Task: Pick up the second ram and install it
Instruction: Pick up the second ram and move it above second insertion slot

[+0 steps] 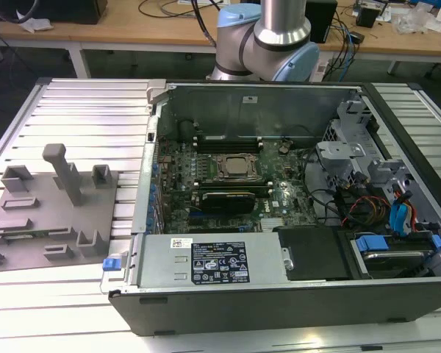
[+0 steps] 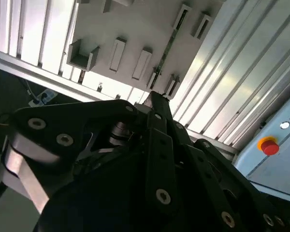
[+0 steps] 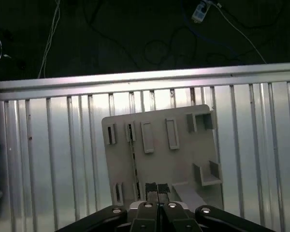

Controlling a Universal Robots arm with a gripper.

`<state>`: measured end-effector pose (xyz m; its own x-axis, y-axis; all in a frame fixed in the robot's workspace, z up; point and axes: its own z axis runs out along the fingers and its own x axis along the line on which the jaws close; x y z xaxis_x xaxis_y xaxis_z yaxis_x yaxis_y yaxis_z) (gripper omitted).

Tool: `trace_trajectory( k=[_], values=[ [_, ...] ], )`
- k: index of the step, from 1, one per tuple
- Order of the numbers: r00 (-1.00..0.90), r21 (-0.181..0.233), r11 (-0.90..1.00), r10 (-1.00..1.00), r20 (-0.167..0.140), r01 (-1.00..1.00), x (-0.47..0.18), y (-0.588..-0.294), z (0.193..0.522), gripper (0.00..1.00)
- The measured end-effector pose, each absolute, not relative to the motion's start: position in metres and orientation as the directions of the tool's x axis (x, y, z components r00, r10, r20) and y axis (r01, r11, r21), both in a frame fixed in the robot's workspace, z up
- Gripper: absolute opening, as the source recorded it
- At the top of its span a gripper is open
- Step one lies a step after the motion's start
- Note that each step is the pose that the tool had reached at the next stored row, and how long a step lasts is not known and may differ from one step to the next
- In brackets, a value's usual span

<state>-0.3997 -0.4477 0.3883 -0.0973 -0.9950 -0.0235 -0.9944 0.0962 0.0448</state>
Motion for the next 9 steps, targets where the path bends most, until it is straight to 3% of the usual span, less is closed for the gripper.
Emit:
trace_trajectory(
  k=[7, 8, 9],
  values=[
    [-0.105, 0.045, 0.104, -0.994, -0.023, -0.994, -0.3997, -0.4477, 0.3883, 0.11],
    [-0.105, 0.045, 0.104, -0.994, -0.023, -0.994, -0.3997, -0.4477, 0.3883, 0.17],
    [-0.105, 0.045, 0.104, -0.994, -0.023, -0.994, -0.3997, -0.4477, 0.3883, 0.29]
  ],
)
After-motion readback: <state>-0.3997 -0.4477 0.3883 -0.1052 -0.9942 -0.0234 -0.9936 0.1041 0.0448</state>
